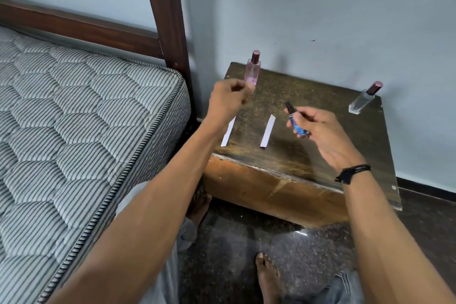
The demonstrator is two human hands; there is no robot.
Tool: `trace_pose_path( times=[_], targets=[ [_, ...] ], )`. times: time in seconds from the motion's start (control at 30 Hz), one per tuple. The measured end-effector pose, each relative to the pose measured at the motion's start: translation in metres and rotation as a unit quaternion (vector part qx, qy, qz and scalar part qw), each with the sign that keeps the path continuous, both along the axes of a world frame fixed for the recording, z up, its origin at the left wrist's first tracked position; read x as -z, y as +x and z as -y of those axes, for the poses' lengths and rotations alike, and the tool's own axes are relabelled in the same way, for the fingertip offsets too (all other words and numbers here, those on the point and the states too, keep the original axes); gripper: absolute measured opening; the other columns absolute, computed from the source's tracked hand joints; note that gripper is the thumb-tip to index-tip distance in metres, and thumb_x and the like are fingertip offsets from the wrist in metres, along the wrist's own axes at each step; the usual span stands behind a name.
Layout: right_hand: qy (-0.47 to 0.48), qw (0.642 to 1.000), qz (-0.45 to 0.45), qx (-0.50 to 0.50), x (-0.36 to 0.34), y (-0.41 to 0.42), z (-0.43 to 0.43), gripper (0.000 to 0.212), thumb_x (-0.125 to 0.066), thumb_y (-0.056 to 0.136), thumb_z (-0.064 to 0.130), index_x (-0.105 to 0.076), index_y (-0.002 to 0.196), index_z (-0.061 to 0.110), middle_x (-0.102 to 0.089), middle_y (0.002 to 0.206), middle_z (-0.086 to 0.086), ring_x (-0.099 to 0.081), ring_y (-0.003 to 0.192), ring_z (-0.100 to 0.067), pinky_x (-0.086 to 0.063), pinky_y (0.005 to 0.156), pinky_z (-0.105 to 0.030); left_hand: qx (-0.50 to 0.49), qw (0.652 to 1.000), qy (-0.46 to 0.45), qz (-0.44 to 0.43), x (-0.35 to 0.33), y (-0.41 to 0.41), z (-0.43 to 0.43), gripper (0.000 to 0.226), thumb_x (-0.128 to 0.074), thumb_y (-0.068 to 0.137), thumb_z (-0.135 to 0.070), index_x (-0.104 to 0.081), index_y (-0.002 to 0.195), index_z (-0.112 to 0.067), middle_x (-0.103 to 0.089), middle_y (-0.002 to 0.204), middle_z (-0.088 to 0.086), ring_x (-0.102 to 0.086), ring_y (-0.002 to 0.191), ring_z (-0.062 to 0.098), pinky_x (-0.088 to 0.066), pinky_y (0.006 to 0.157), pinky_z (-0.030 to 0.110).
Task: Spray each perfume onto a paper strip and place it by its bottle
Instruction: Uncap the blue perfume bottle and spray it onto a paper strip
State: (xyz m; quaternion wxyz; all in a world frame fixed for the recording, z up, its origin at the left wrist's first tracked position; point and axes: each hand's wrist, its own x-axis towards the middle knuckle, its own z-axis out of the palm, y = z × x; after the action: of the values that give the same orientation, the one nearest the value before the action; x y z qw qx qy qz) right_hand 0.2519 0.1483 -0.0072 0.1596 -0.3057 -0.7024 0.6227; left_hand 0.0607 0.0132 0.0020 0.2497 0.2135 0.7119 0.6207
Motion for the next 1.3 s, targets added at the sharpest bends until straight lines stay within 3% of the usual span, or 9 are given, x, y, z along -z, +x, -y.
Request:
trace_pose_path(
  times=[0.07,0.17,0.37,0.53,0.7,0.93,1.13,1.2,1.3],
  targets=[
    [0.002,1.000,0.002,-0.013,0.003,-0.007,0.008,0.019,-0.061,0.102,0.011,-0.074,0.112,0.021,-0.075,0.093,-0.007,-0.062,0.083,-0.018,-0.053,0.077,-0.030,0.029,0.999,-0.017,-0.005,0.004,0.002,-0.003,0.003,-0.076,0.087,-0.018,-0.077,0.087,-0.016,-0.075,0.085,0.006,-0.071,0.081,0.023,-0.058,0.093,0.046],
    [-0.018,1.000,0.009,-0.016,0.003,-0.009,0.010,0.023,-0.060,0.102,0.010,-0.075,0.103,0.028,-0.076,0.089,-0.004,-0.063,0.080,-0.017,-0.053,0.076,-0.033,0.057,0.998,-0.028,-0.010,0.006,0.002,-0.001,0.002,-0.077,0.086,-0.018,-0.078,0.084,-0.020,-0.077,0.088,0.005,-0.073,0.090,0.028,-0.058,0.093,0.045],
    [-0.091,0.996,-0.019,-0.008,0.005,-0.001,-0.001,0.025,-0.054,0.106,0.012,-0.074,0.119,0.018,-0.076,0.096,-0.009,-0.065,0.079,-0.017,-0.055,0.076,-0.032,0.073,0.996,-0.040,0.011,0.006,0.009,-0.007,0.018,-0.063,0.089,-0.003,-0.077,0.089,-0.014,-0.075,0.084,0.003,-0.065,0.075,0.013,-0.057,0.088,0.035],
    [-0.180,0.981,-0.066,0.001,0.004,-0.003,0.001,0.033,-0.054,0.105,0.012,-0.066,0.134,0.023,-0.075,0.095,-0.012,-0.066,0.078,-0.021,-0.057,0.070,-0.031,0.102,0.986,-0.107,-0.072,0.004,0.019,-0.007,0.038,-0.044,0.091,-0.006,-0.073,0.073,-0.023,-0.074,0.085,-0.007,-0.059,0.070,0.004,-0.050,0.072,0.030],
    [-0.177,0.982,-0.062,-0.026,0.003,-0.004,0.004,0.039,-0.055,0.105,0.013,-0.066,0.134,0.036,-0.074,0.097,-0.009,-0.068,0.080,-0.019,-0.058,0.072,-0.034,0.118,0.961,-0.187,-0.168,0.005,0.020,-0.007,0.037,-0.040,0.095,-0.014,-0.065,0.069,-0.023,-0.066,0.074,-0.012,-0.059,0.066,0.013,-0.044,0.068,0.031],
    [-0.140,0.988,-0.057,-0.005,0.004,-0.007,0.007,0.037,-0.061,0.101,0.009,-0.070,0.128,0.033,-0.075,0.092,-0.005,-0.071,0.078,-0.020,-0.059,0.067,-0.035,0.126,0.948,-0.209,-0.204,0.006,0.019,-0.006,0.037,-0.040,0.095,-0.015,-0.060,0.065,-0.025,-0.057,0.062,-0.015,-0.048,0.055,0.007,-0.035,0.060,0.029],
    [-0.183,0.981,-0.053,0.031,0.010,-0.011,0.003,0.030,-0.051,0.105,0.018,-0.072,0.122,0.030,-0.070,0.082,-0.008,-0.061,0.064,-0.017,-0.051,0.054,-0.028,0.214,0.926,-0.210,-0.231,0.016,0.017,-0.004,0.016,-0.057,0.087,-0.017,-0.059,0.101,-0.023,-0.052,0.072,-0.009,-0.051,0.072,0.016,-0.040,0.069,0.031],
    [-0.102,0.994,-0.007,0.045,0.016,-0.014,0.003,0.028,-0.050,0.103,0.020,-0.072,0.115,0.032,-0.068,0.073,-0.002,-0.054,0.058,-0.016,-0.043,0.046,-0.025,0.265,0.898,-0.229,-0.266,0.021,0.016,-0.002,0.036,-0.067,0.084,-0.023,-0.055,0.118,-0.028,-0.051,0.085,-0.008,-0.046,0.090,0.017,-0.041,0.080,0.034],
    [0.056,0.996,0.074,0.020,0.024,-0.015,0.005,0.028,-0.051,0.102,0.022,-0.067,0.113,0.041,-0.066,0.073,0.005,-0.053,0.054,-0.010,-0.040,0.043,-0.023,0.287,0.850,-0.286,-0.338,0.030,0.014,-0.002,0.057,-0.069,0.083,-0.041,-0.045,0.135,-0.038,-0.050,0.128,-0.001,-0.033,0.125,0.026,-0.034,0.104,0.045]
  ],
)
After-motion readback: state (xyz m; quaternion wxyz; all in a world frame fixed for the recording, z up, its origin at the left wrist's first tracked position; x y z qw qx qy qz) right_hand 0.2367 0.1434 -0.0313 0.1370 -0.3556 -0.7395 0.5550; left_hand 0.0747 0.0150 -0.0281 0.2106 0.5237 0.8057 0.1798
